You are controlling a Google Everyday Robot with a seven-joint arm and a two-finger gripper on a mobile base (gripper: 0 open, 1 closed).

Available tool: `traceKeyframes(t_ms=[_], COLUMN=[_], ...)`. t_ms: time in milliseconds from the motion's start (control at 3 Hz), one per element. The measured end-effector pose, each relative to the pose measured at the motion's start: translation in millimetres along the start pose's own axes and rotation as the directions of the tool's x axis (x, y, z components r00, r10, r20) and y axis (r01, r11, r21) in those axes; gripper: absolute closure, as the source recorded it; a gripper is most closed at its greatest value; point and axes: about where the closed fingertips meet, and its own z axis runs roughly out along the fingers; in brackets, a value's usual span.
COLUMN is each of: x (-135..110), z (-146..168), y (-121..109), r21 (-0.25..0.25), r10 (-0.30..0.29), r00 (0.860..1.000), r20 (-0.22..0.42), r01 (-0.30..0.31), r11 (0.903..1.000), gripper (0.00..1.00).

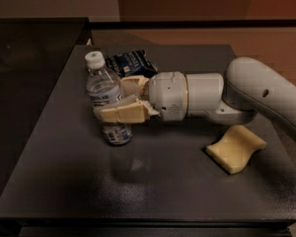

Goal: Place blue plastic bottle upright

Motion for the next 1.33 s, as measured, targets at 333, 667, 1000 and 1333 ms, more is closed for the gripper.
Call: traceKeyframes(t_ms=[333,667,1000,1333], x=[2,4,8,13], z=[6,10,12,9], y=[1,1,-2,-6], r21=[-0.024,-0.043,-0.051,-0.048], r10=[-0.036,-0.059,-0.063,-0.055], r00=[0.999,0.998,0.997,0.998], r20=[0.023,0.036,0.036,0.035], r01=[0.037,0.06,0.065,0.057], r11=[0.9991,0.9973,0.9966,0.9972], gripper=[0.82,0.59,0.36,0.12])
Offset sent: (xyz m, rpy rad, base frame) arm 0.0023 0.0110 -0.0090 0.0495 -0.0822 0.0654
